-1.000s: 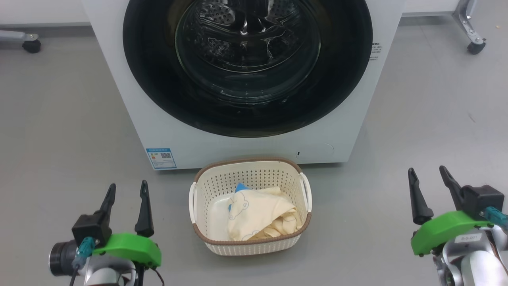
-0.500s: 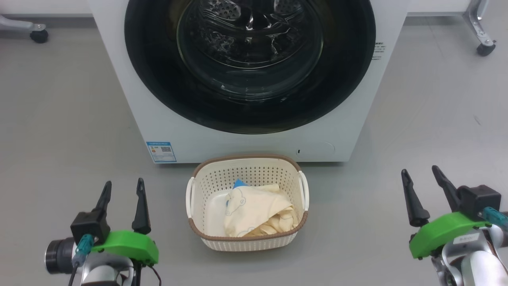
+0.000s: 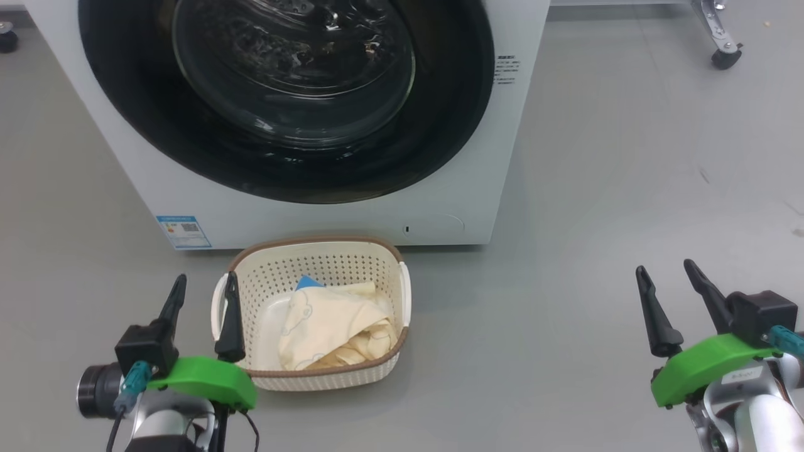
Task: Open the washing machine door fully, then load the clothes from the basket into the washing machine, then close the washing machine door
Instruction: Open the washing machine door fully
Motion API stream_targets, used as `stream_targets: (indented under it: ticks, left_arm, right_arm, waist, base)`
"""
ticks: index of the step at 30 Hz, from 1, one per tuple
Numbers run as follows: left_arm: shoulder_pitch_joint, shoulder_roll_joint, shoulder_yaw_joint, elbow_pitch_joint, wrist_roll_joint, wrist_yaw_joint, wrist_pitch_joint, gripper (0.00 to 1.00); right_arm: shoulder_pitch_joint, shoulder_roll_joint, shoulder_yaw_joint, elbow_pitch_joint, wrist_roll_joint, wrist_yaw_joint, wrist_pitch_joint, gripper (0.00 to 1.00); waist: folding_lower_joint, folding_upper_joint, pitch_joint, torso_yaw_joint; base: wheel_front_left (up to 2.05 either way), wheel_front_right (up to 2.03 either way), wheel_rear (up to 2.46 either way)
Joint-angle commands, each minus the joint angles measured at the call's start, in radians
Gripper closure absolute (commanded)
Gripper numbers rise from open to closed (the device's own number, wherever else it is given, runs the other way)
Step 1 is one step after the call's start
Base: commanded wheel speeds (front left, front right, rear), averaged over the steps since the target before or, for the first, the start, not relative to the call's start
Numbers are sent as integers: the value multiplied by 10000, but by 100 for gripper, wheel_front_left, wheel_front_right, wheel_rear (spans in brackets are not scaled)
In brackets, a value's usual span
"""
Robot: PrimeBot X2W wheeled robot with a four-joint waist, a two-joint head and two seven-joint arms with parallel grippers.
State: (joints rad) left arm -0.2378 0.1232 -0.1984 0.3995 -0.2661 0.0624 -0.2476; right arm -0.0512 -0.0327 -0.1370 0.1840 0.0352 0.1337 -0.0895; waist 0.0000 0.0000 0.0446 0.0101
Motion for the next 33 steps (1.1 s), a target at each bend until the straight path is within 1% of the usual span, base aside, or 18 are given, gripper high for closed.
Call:
stream_targets:
  ticks: [1,9,15,21,33]
  left_arm:
    - [-553,195,320,-339,-95,53,-136,0]
    - [-592,167,344,-458,-117,75,-139,0]
    - [-536,198,319,-582,-80,-3,-140,0]
    - [-524,209,306,-580,-54,-20,-140,0]
    - [-539,222,291,-571,-15,-46,-141,0]
  right_arm:
    - [-580,-176,137,-327,11,-30,-131,0]
    - [-667,-175,80,-254,-4,-30,-128,0]
    - [-676,-175,59,-260,-15,-30,-142,0]
    - [-700,-175,57,-229,-25,-30,-159,0]
    - [-710,-175,81,-182,-51,-30,-180,0]
  waist:
    - [0,0,33,-13]
    - [0,0,93,-69]
    - [0,0,129,-117]
    - [0,0,137,-150]
    - [0,0,229,-232]
  base:
    - [123,123,-246]
    - [118,118,-237]
    - [75,75,-150]
    - [34,34,-69]
    - [1,1,-1]
